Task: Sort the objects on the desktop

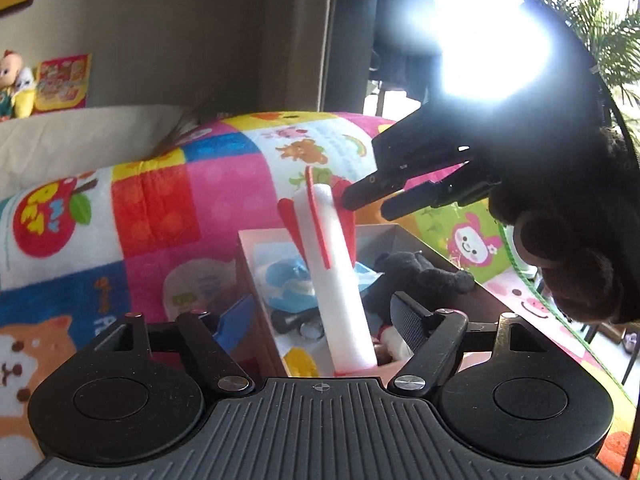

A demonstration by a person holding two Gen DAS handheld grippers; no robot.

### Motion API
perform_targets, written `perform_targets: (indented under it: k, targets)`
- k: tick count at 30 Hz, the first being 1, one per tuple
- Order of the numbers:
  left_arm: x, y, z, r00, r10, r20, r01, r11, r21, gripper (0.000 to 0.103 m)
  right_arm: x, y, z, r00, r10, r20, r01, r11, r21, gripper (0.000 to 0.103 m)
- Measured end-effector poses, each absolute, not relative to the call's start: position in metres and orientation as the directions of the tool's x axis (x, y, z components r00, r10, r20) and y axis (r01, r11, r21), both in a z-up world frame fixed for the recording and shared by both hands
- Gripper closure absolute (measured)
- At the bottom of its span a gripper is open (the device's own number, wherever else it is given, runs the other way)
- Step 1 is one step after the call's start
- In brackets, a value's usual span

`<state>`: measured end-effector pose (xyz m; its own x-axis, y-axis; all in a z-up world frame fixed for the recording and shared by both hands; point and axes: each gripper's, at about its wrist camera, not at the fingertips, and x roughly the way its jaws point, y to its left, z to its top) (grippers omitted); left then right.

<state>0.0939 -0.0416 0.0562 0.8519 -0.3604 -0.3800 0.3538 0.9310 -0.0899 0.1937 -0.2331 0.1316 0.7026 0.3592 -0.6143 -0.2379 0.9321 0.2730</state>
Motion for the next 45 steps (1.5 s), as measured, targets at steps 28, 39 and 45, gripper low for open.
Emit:
perform_targets:
  k: [28,39,45]
  targets:
    - [0.105,-0.027,0.045,0.855,-0.355,-0.377,0.316,0.935,-0.164,0.065,0.244,-0.174,0.076,0.485,0.334,-0.808,-0.445,0.89,0.101,0.049]
    - [0.102,-0.029,0.045,0.851,-0.356,-0.386,0.319,0.934,-0.158,0.062,0.218,-0.181,0.094,0.668,0.205,-0.715,-0.535,0.801,-0.27,0.054]
    - [0.101,-0.025,0.045,0.851,-0.349,-0.393,0.31,0.937,-0.161,0.058,0.216,-0.182,0.096,0.678,0.216,-0.702,-0.533,0.802,-0.268,0.045]
